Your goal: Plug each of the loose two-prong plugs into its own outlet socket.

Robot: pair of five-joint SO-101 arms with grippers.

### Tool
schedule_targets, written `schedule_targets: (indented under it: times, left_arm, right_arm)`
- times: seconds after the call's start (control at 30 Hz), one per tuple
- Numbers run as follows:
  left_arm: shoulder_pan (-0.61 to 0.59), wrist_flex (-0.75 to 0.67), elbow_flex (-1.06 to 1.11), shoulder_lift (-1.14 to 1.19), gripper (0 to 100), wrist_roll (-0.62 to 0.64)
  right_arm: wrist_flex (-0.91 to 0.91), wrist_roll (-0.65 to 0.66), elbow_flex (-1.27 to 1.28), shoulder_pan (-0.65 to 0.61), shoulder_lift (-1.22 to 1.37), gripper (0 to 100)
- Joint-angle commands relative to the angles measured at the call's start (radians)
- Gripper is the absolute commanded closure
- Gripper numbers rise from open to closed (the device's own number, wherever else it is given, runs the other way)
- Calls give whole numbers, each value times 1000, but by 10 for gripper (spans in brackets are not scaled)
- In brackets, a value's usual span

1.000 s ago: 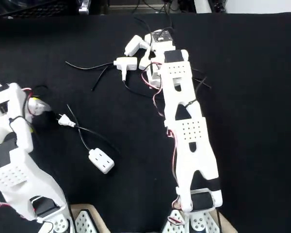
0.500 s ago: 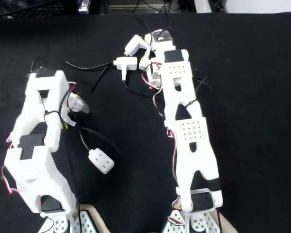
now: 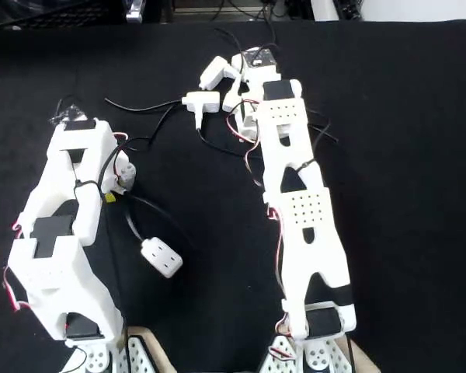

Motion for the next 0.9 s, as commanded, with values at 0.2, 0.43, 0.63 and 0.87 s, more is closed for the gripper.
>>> schedule_targets:
  times: [0.2, 0.43, 0.63, 0.87]
  left_arm:
    - [-7, 91, -56, -12, 970, -37]
    - [-151, 26, -125, -12, 967, -40]
    - [-378, 32, -142, -14, 967, -137]
    - [-440, 26, -84, -9, 966, -189]
  right_arm:
    - [-21, 9, -21, -29, -2, 547]
    - [-21, 9, -21, -29, -2, 547]
    - [-21, 17, -21, -41, 2, 547]
    - [-17, 72, -30, -64, 22, 547]
